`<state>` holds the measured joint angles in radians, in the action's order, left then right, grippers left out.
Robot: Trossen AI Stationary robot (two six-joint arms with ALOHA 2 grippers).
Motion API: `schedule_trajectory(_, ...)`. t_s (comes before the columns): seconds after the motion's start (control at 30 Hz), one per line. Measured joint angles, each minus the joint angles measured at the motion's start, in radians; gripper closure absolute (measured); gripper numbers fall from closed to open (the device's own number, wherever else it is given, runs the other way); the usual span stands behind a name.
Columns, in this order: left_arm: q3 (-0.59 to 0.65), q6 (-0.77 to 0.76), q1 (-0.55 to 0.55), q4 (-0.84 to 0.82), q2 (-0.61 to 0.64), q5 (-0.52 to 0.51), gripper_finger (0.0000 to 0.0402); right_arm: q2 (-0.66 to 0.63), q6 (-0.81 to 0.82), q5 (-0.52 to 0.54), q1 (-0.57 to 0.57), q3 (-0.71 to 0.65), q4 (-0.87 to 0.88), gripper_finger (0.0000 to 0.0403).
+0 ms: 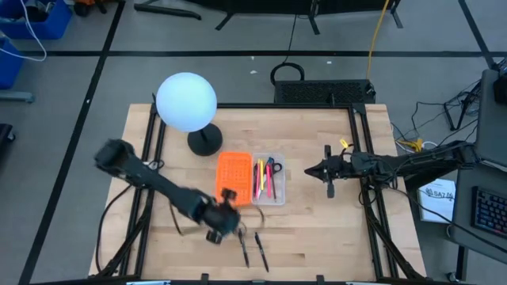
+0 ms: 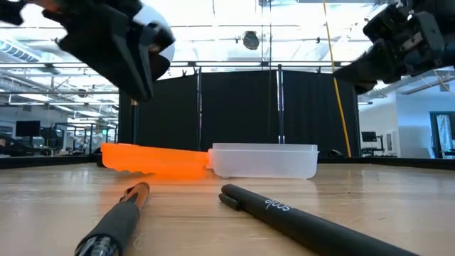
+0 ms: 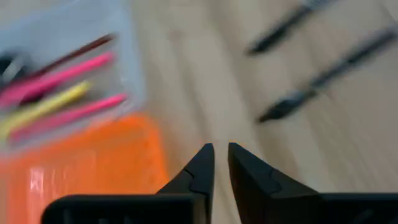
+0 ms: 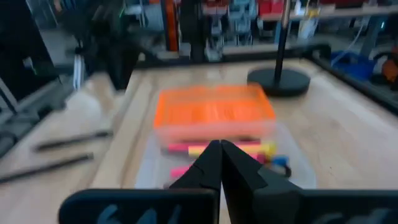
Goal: Pick & place school supplies into a supply box
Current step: Put the transparent pen into the orange supply box
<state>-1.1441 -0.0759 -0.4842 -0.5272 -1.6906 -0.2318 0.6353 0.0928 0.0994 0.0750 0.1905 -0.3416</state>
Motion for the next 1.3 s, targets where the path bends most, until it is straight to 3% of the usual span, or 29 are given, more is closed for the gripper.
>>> schedule_trajectory(0.13, -0.211, 0.216, -0.073, -0.114, -0.181, 0.059, 0.0321, -0.001, 0.01, 0.0, -0.001, 0.0, -0.07, 0.0402)
schedule_trajectory(0.3, -0.464, 0.266, -0.131, -0.217, -0.33, -0.006, 0.028, 0.0, 0.038, 0.0, -0.001, 0.0, -0.08, 0.0402)
schedule_trajectory(0.43, -0.577, 0.354, -0.138, -0.24, -0.395, 0.0, 0.0233, 0.0, 0.052, 0.0, -0.001, 0.0, -0.096, 0.0403)
schedule_trajectory(0.53, -0.611, 0.454, -0.146, -0.294, -0.432, 0.014, 0.0194, 0.0, 0.068, 0.0, -0.001, 0.0, -0.104, 0.0403)
schedule_trajectory(0.7, -0.614, 0.568, -0.15, -0.339, -0.466, 0.157, 0.0165, 0.001, 0.107, 0.0, -0.001, 0.0, -0.082, 0.0403)
schedule_trajectory(1.03, -0.613, 0.611, -0.132, -0.253, -0.49, 0.18, 0.0203, 0.002, 0.121, 0.0, -0.001, 0.0, -0.072, 0.0403)
schedule_trajectory(1.3, -0.612, 0.65, -0.127, -0.243, -0.541, 0.183, 0.0208, 0.011, 0.131, 0.002, -0.001, 0.001, -0.041, 0.0403)
